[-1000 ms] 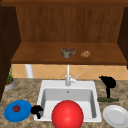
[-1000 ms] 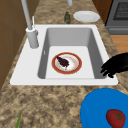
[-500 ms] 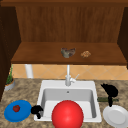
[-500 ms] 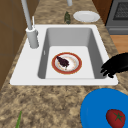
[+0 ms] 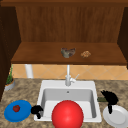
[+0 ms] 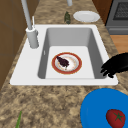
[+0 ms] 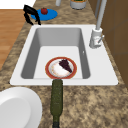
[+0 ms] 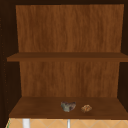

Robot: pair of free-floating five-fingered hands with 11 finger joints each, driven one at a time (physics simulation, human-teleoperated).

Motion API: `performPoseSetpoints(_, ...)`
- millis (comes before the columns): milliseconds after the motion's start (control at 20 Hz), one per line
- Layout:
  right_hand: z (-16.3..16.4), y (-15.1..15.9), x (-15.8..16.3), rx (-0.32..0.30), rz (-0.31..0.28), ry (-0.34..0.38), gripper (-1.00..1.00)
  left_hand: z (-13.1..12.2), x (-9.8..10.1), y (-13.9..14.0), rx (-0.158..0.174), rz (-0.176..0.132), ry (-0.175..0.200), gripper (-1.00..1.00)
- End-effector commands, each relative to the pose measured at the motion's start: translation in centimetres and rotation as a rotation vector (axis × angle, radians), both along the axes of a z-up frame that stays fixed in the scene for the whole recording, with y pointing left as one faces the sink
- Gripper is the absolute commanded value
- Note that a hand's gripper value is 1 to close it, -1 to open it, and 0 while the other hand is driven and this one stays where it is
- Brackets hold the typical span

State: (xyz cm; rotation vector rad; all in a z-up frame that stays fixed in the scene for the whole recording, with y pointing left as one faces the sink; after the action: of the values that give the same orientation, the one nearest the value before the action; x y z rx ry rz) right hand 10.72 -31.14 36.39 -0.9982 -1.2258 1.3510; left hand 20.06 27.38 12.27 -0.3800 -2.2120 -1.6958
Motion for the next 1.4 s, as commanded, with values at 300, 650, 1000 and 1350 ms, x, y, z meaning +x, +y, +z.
performPoseSetpoints(300, -6.5, 0.0, -2.8, 0.008, 0.017, -0.024, -1.00, 0.0, 0.0, 0.0, 0.000, 0.000, 0.000, 0.00)
performPoseSetpoints(650, -12.2, 0.6, -2.6, 0.014, 0.018, -0.011, -1.00, 0.0, 0.0, 0.0, 0.000, 0.000, 0.000, 0.00)
performPoseSetpoints(1000, -17.2, 0.9, -2.7, 0.009, 0.002, 0.019, -1.00, 0.0, 0.0, 0.0, 0.000, 0.000, 0.000, 0.00)
performPoseSetpoints(1350, -17.4, 0.8, -3.0, 0.001, 0.004, 0.055, -1.00, 0.0, 0.0, 0.0, 0.000, 0.000, 0.000, 0.00)
